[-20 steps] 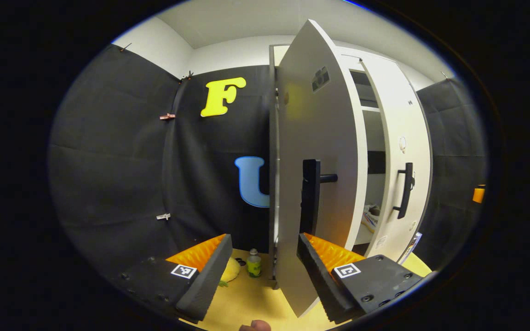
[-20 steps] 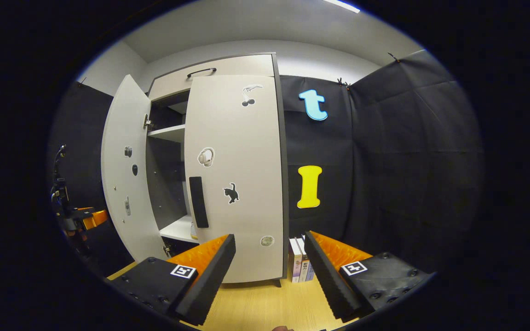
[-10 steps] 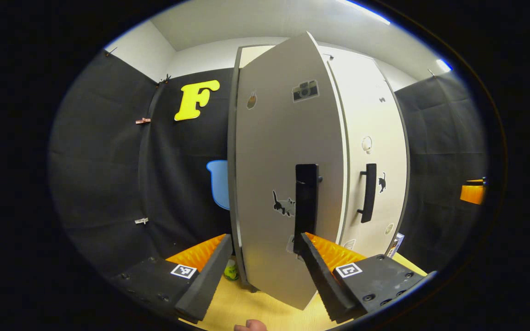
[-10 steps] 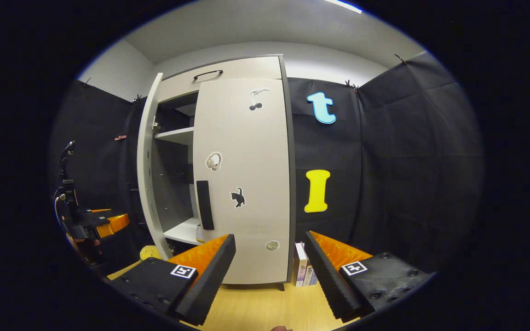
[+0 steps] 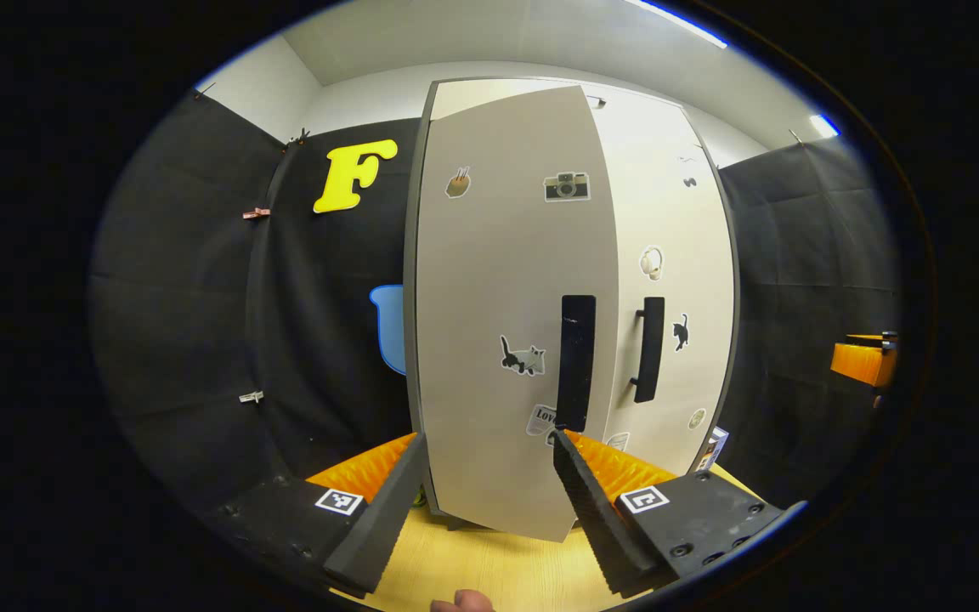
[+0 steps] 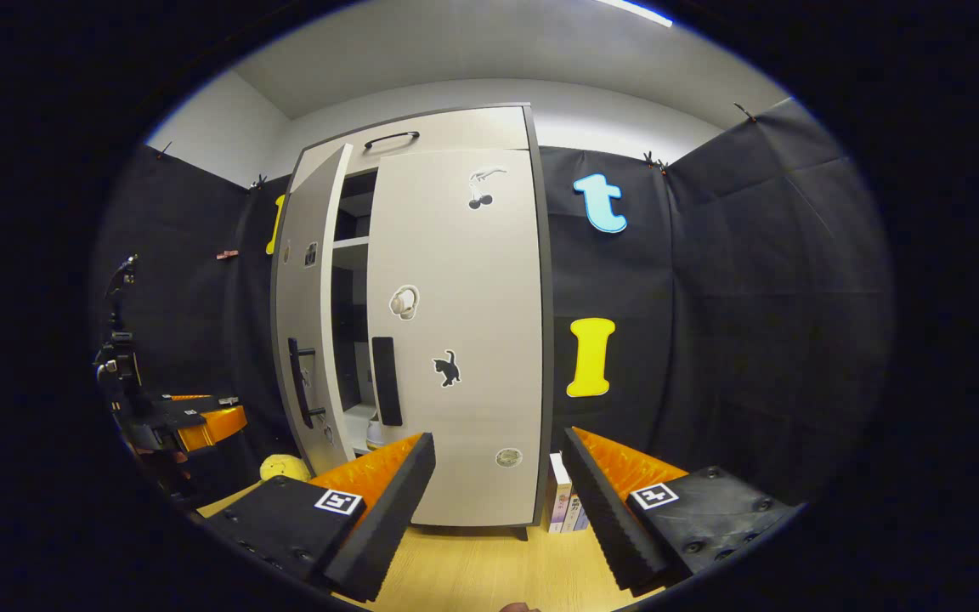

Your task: Grab one shoe with the right hand and put it into the shoe cabinet, grab the other shoe with the left hand and put it into the shoe cabinet; then close the right door with the right hand and the left door with the left hand.

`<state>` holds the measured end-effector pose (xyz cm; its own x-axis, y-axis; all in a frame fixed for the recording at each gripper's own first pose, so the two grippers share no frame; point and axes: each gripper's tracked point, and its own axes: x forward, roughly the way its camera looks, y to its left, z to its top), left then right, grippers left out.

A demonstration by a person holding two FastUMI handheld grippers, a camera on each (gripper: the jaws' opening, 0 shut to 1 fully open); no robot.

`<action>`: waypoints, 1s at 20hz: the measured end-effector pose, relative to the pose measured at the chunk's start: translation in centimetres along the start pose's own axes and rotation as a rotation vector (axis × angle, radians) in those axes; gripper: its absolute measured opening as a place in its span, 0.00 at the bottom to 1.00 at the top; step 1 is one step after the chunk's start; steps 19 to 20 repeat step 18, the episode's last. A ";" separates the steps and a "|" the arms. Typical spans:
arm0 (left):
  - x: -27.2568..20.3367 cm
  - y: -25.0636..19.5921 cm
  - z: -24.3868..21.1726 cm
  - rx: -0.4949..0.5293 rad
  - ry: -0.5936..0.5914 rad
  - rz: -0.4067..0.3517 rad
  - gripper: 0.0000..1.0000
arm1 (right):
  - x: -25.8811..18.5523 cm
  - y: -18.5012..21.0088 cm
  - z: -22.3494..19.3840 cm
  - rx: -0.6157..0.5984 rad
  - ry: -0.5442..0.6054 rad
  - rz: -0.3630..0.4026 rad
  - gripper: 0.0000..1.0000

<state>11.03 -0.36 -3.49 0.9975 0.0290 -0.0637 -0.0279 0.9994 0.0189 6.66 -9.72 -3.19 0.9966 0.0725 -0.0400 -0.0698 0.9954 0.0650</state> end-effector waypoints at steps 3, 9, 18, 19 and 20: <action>-0.7 -0.5 0.3 0.003 -0.005 -0.016 0.94 | -0.2 0.3 0.0 -0.002 -0.003 0.003 0.98; -2.1 -1.2 1.9 -0.004 -0.025 -0.029 0.93 | -0.5 0.8 0.1 0.008 -0.003 0.007 0.98; -3.0 -2.1 3.0 -0.004 -0.040 -0.047 0.93 | -0.7 0.9 0.6 0.007 -0.019 -0.002 0.98; -3.0 -2.1 3.0 -0.004 -0.040 -0.047 0.93 | -0.7 0.9 0.6 0.007 -0.019 -0.002 0.98; -3.0 -2.1 3.0 -0.004 -0.040 -0.047 0.93 | -0.7 0.9 0.6 0.007 -0.019 -0.002 0.98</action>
